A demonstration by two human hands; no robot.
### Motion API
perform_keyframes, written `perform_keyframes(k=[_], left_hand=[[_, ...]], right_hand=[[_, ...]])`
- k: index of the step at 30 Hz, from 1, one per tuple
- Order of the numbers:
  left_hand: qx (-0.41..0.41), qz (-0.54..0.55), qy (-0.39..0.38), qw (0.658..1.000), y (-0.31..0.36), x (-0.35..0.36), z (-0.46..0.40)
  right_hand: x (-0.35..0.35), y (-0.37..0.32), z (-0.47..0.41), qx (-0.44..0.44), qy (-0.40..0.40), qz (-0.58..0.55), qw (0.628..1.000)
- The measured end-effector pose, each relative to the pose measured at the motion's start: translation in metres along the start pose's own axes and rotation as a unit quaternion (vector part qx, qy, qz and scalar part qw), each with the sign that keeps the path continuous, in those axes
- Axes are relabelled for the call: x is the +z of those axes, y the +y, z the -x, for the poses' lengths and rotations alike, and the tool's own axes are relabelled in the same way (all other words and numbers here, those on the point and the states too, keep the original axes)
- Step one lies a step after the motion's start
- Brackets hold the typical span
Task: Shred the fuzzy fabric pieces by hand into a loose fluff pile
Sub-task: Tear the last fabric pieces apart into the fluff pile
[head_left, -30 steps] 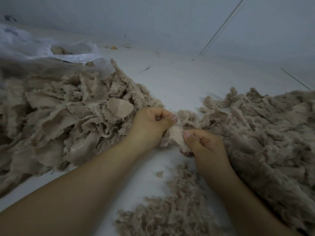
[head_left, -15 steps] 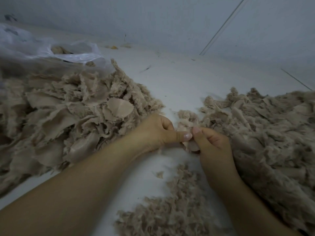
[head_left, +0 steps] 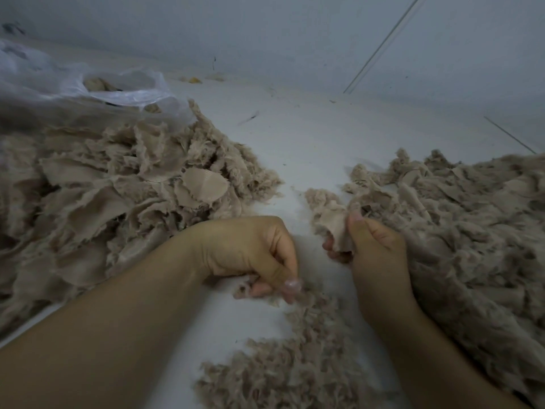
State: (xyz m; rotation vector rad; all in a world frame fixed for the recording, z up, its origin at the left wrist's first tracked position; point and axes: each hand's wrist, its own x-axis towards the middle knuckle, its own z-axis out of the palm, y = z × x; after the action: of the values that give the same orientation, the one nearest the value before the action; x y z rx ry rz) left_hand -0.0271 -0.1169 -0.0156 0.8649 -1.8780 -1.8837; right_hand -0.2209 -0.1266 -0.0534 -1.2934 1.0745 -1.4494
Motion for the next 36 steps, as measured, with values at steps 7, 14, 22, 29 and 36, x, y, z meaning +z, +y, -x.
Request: perform_keyframes(k=[7, 14, 22, 29, 36], left_hand=[[-0.075, -0.026, 0.026, 0.997, 0.008, 0.010, -0.011], [-0.004, 0.022, 0.280, 0.960, -0.001, 0.023, -0.025], [0.040, 0.063, 0.307, 0.949, -0.001, 0.023, -0.026], [0.264, 0.166, 0.515, 0.798, 0.005, 0.004, -0.031], [0.051, -0.461, 0.343, 0.816, -0.028, 0.015, -0.059]], right_hand=[[0.001, -0.003, 0.004, -0.015, -0.023, 0.032, 0.999], [0.001, -0.007, 0.005, -0.006, -0.055, 0.035, 0.998], [0.001, -0.006, 0.003, -0.035, -0.061, 0.050, 0.996], [0.001, 0.002, 0.000, -0.025, 0.000, 0.063, 0.998], [-0.001, -0.002, 0.003, -0.016, 0.005, 0.068, 0.998]])
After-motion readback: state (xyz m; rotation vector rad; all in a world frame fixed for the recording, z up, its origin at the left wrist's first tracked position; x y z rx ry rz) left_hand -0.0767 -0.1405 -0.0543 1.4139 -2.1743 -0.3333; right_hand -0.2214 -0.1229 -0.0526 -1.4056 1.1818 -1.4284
